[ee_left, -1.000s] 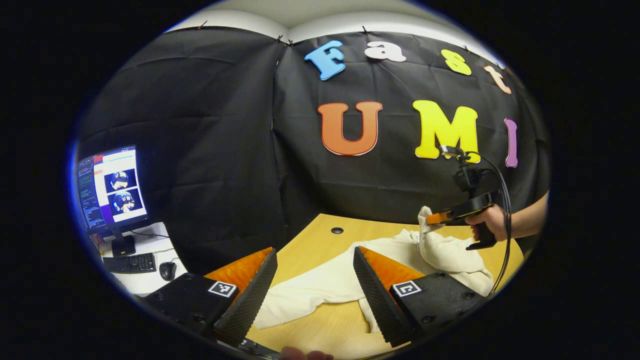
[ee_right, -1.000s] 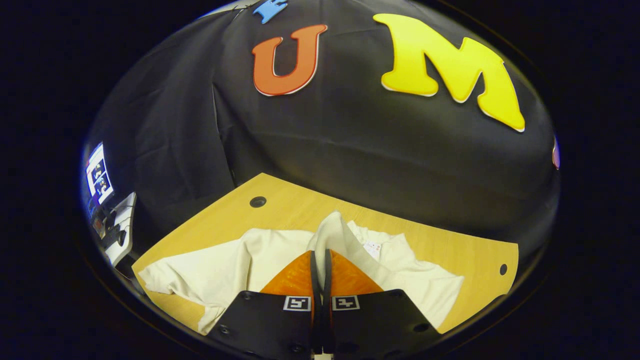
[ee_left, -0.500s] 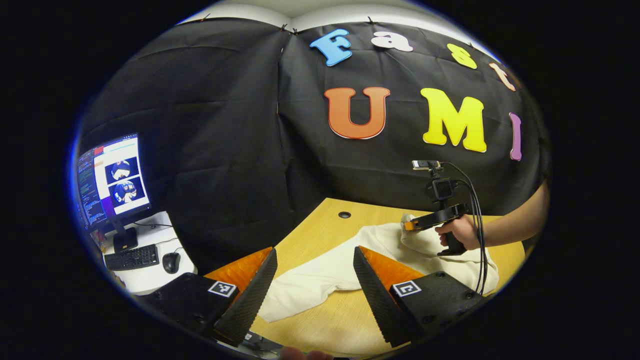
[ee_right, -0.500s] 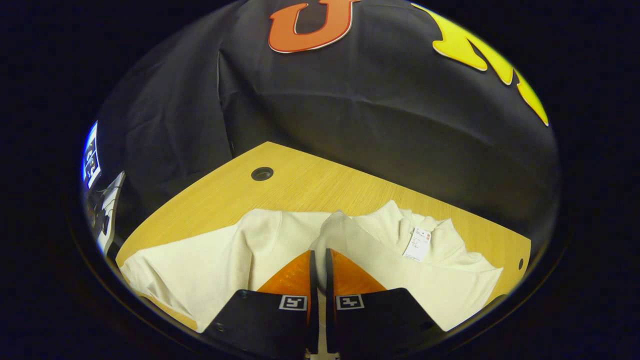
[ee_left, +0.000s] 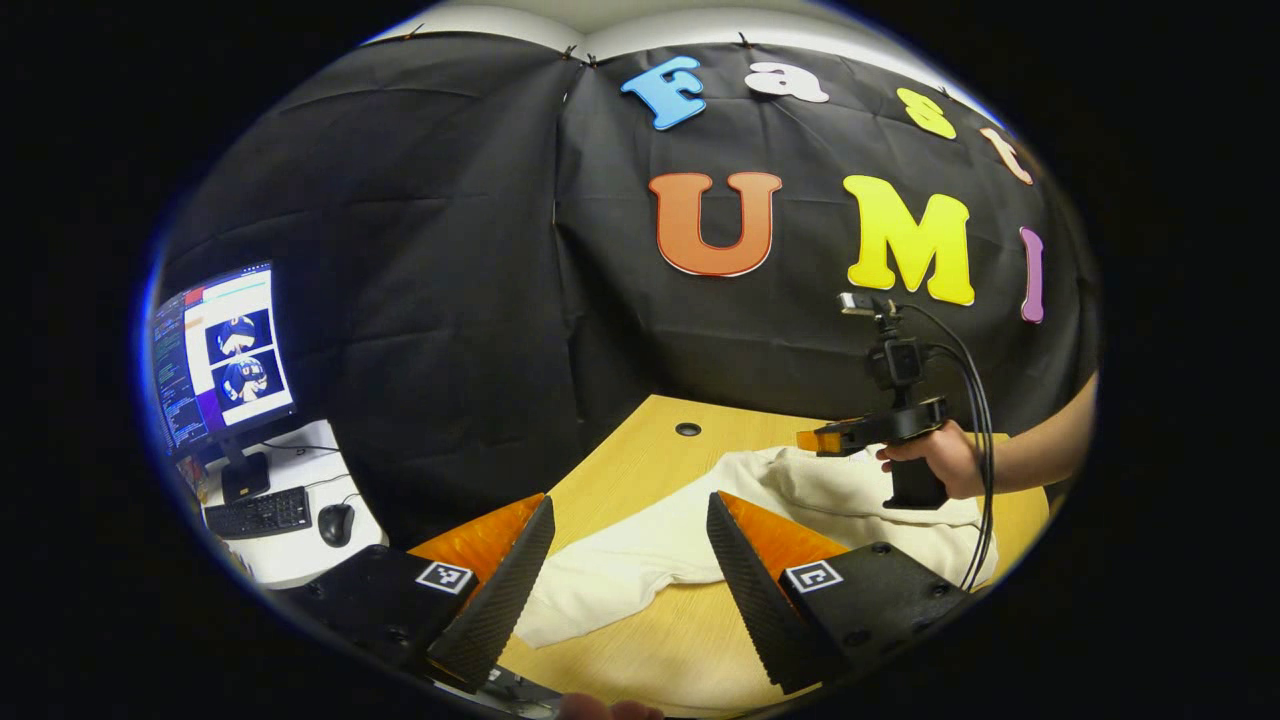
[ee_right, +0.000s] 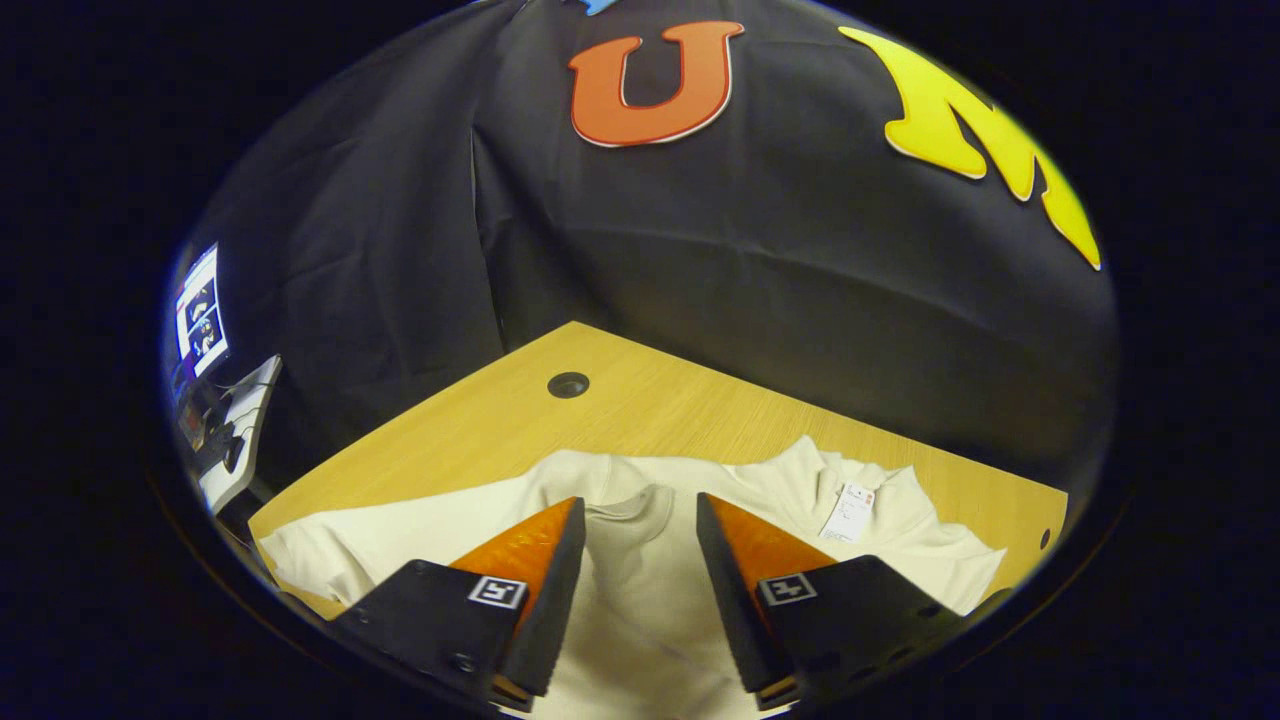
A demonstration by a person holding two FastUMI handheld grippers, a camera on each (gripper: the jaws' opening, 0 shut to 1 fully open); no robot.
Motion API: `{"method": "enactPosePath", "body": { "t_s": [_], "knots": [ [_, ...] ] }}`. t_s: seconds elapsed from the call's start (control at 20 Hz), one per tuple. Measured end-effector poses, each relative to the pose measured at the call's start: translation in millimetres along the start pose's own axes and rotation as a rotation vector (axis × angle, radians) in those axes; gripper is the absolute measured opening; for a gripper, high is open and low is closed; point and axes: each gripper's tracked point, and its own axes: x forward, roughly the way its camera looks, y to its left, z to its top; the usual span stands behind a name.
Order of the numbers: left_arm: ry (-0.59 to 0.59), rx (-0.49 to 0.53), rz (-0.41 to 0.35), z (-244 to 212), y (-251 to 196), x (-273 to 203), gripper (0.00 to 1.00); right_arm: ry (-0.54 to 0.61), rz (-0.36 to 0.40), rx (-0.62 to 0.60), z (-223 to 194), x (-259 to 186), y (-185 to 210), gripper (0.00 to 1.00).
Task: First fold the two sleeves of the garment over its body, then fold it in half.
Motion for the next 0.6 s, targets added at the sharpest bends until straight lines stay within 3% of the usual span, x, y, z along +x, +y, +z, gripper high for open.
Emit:
{"method": "enactPosePath", "body": {
  "t_s": [0.05,0.1,0.35,0.6],
  "knots": [
    [-0.006,0.002,-0.003,0.2,-0.2,0.8,0.97,-0.021,0.001,0.005,5.3,-11.1,-0.7,0.81],
    [-0.009,0.005,-0.004,-0.4,-0.1,1.6,0.98,-0.044,-0.002,0.008,11.5,-24.4,-2.6,0.82],
    [-0.054,-0.015,-0.053,-2.8,-0.6,-1.1,0.97,-0.157,0.03,0.059,32.6,-105.2,2.4,0.84],
    [-0.043,0.011,-0.046,-25.8,23.1,-7.2,0.97,-0.224,0.065,0.068,37.7,-182.5,6.7,0.83]
  ]
}}
